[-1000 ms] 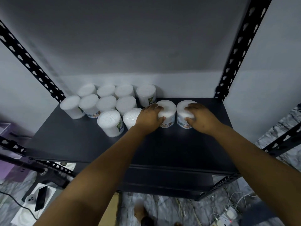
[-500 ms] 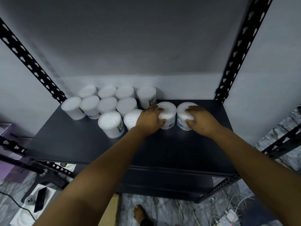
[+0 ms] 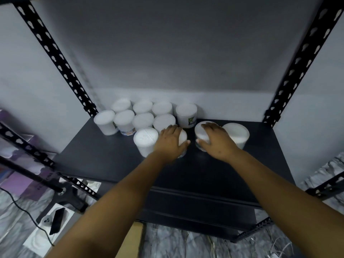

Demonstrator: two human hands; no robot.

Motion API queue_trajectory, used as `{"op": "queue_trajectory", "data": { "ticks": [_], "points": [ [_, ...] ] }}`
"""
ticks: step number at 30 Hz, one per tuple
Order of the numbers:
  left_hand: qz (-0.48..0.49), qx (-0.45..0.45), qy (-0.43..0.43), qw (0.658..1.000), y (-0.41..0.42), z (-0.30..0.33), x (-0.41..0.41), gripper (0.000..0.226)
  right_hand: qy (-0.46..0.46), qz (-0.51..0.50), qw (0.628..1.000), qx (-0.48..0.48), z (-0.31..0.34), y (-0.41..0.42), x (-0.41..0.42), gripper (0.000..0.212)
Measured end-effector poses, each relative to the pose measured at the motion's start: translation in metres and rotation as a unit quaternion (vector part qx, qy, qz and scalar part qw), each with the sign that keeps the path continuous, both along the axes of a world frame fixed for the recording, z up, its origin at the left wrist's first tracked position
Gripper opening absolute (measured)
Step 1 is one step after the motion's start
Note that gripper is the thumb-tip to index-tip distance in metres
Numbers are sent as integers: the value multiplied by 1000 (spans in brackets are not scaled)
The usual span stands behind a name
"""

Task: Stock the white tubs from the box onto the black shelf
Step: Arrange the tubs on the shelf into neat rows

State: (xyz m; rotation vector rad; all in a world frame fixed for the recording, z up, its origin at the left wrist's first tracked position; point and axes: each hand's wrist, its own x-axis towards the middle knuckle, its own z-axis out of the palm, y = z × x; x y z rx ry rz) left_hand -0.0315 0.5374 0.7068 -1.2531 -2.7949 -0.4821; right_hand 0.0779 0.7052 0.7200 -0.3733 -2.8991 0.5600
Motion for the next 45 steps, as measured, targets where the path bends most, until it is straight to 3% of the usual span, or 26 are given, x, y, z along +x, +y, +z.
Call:
{"op": "queue_trajectory", "data": {
  "ticks": [9,18,30,45],
  "points": [
    [24,-19,-1,1000,-70,-6,-44,70,-8,23,1000,-5,-5,-69,-52,68],
    [30,-63,-34,997,-97,-13,-76,78,-56,-14,998,27,-22,-91,-77,92],
    [25,-67,-55,996,-100,-6,-80,73,-65,-39,997,-1,-29,-89,-82,81],
    [51,18,-66,996,-105,-3,-52,78,-12,-23,999,-35,-28,-86,-56,76]
  ]
}}
